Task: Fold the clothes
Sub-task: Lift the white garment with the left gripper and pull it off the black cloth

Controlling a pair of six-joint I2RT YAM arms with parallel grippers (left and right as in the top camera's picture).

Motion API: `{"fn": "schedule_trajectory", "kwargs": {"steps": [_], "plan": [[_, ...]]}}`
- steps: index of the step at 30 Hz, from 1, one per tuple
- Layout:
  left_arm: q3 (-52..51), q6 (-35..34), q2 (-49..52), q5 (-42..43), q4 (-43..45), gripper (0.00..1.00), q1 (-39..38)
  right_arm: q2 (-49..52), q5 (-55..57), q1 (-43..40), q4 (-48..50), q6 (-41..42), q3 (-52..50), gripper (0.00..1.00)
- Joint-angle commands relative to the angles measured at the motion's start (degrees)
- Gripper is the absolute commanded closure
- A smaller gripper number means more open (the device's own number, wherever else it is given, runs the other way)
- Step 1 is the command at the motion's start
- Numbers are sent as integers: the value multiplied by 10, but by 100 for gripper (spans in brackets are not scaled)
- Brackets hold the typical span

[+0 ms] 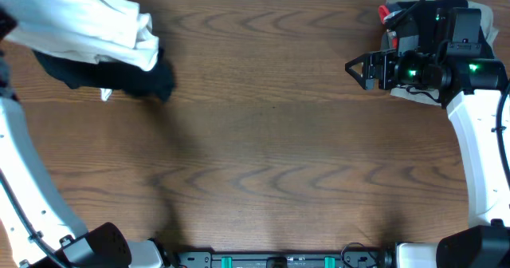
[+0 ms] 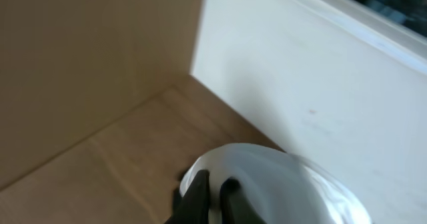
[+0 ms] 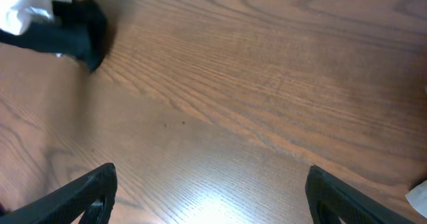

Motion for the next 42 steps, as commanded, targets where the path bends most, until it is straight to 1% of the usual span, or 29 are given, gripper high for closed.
{"fn": "schedule_trajectory", "kwargs": {"steps": [1,9,12,14,19,22,25,29,32,35,42], "plan": [[31,8,-5,-4,-6,94,24,1,-2,-6,-2,-8,9,12],[76,11,-9,-3,-7,94,44,1,-2,-6,-5,-8,9,12],[96,11,-14,21,-7,94,44,1,-2,-6,-3,-8,9,12],[99,11,-19,56,-7,94,43,1,-2,-6,-3,-8,9,12],[99,5,-19,185,-27,94,32,1,1,-6,-1,-8,9,11],[98,5,-16,231,-44,94,2,1,4,-6,-1,-8,9,11],[97,7,-15,251,-55,94,-42,1,4,-6,0,-8,9,11],[97,15,-14,250,-70,94,-117,1,10,-6,-1,-8,9,12],[92,19,-13,250,-76,94,-170,1,35,-6,-1,-3,9,14],[85,18,-5,250,-81,94,-219,1,62,-6,-1,14,9,13],[83,18,33,250,-71,94,-306,1,55,-5,2,23,9,13]]}}
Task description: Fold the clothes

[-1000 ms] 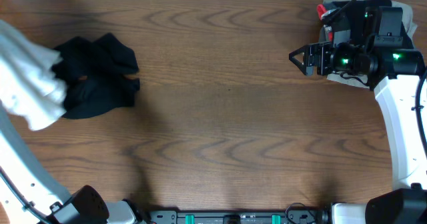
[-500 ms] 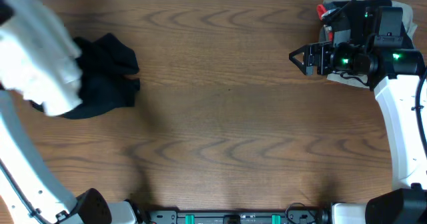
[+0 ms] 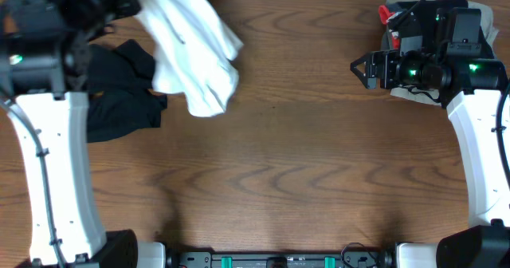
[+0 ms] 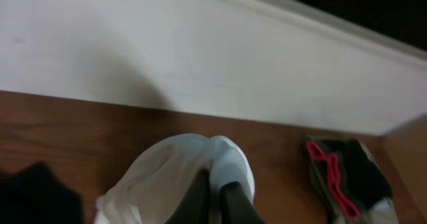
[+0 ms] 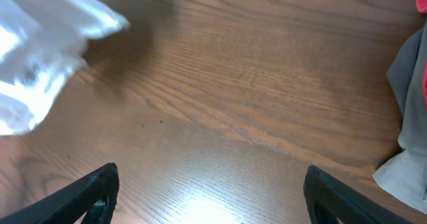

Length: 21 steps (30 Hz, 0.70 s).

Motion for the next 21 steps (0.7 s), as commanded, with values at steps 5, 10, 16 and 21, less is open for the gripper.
{"fn": "schedule_trajectory", "kwargs": {"steps": [5,10,16,21], "plan": [[0,10,30,9,44,94,-56,9,-23,16,25,11,8,14],[0,9,30,9,72,94,-71,42,-49,71,69,41,8,18],[0,3,30,9,85,94,-72,94,-74,153,143,78,8,21],[0,-13,30,7,106,94,-72,127,-73,213,210,127,8,23]]}}
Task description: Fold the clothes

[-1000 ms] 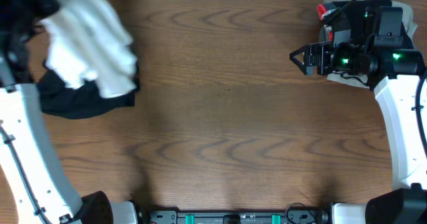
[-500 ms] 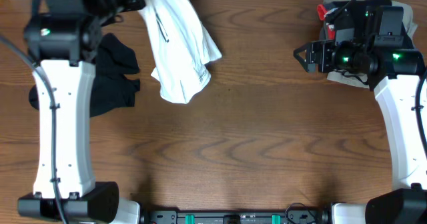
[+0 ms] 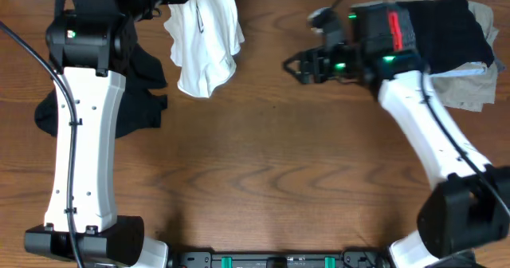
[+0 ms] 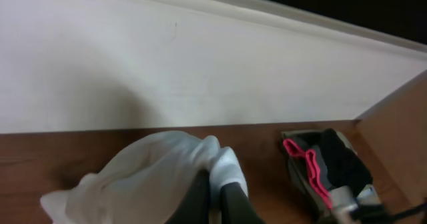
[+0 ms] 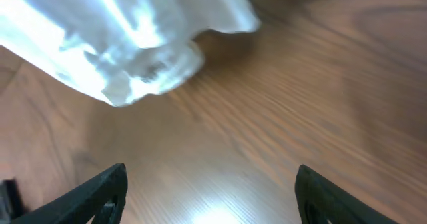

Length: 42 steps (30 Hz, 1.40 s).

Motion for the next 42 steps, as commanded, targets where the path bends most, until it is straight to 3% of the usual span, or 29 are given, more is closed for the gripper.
{"fn": "schedule_trajectory", "kwargs": {"steps": [1,6,10,23,38,40,41,42], "plan": [[5,-16,-10,6,19,94,-1,17,-15,36,32,58,8,23],[5,-38,-10,1,53,94,-1,55,-15,85,116,146,8,25],[5,-59,-10,-9,75,94,-1,85,-14,125,166,156,8,25],[5,-105,-10,-9,123,94,-1,116,108,159,195,261,8,26],[5,-157,-11,-9,155,94,-1,172,93,184,336,280,8,25],[5,-157,-11,-9,148,94,-1,174,93,184,350,280,8,35],[5,-156,-11,-9,142,94,-1,173,93,183,358,279,8,56],[5,-154,-11,-9,135,94,-1,172,91,182,365,279,8,86]]}}
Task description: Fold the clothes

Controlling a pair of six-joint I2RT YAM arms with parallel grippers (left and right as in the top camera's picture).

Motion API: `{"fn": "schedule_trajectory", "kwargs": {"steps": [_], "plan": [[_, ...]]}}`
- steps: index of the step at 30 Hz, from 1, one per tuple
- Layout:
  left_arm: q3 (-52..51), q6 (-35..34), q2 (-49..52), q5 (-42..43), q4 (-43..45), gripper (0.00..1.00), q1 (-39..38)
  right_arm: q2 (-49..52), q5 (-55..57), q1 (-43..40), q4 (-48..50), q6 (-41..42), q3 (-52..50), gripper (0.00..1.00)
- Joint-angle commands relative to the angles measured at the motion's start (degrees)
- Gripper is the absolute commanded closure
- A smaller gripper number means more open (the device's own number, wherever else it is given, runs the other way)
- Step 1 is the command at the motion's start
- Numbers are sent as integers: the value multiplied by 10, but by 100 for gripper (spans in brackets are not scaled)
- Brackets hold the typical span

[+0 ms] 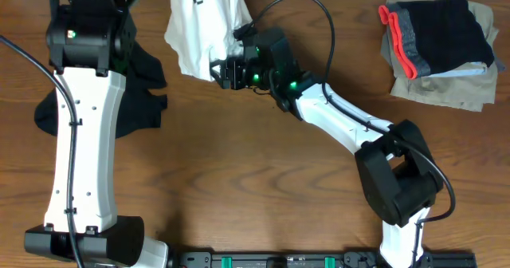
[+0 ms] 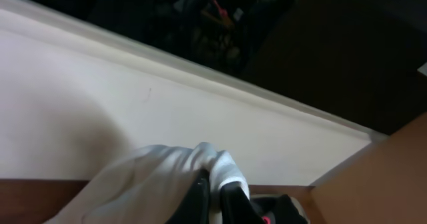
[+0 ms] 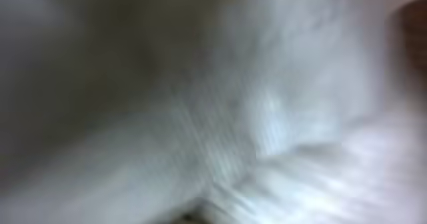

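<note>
A white garment (image 1: 203,25) hangs at the table's far edge, left of centre, held up from its top. My left gripper (image 2: 215,196) is shut on a bunch of that white cloth (image 2: 147,184), high above the table. My right gripper (image 1: 217,70) reaches across to the garment's lower right edge. The right wrist view shows only blurred white cloth (image 3: 267,117) close to the lens. Its fingers are hidden, so their state does not show.
A black pile of clothes (image 1: 139,84) lies on the wooden table (image 1: 255,188) at the far left, under my left arm. A folded stack (image 1: 438,45) of dark, grey and red-trimmed clothes sits at the far right corner. A white wall runs behind the table.
My right gripper was open over bare wood short of the white garment; now it is at the garment's lower edge with cloth filling its view. The left gripper holds the garment higher.
The white garment lay on the black pile at the far left, my left gripper shut on it. Then it hung clear of the black clothes, further right. The right arm stayed by the folded stack, later reached leftward, and now touches the hanging garment.
</note>
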Motion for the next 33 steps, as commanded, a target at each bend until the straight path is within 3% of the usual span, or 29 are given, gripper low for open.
{"fn": "schedule_trajectory", "kwargs": {"steps": [1,7,13,21,33], "plan": [[5,2,-11,-2,-14,94,-1,3,-4,-2,17,5,6,99],[5,62,-10,-31,-102,94,5,-17,-84,-39,5,-13,6,99],[5,85,-10,-125,-173,94,32,-70,-105,-90,-113,-84,6,99],[5,106,-10,-186,-242,94,95,-184,-3,-164,-301,-199,6,99],[5,140,19,-185,-338,94,108,-311,38,-200,-371,-247,6,99]]}}
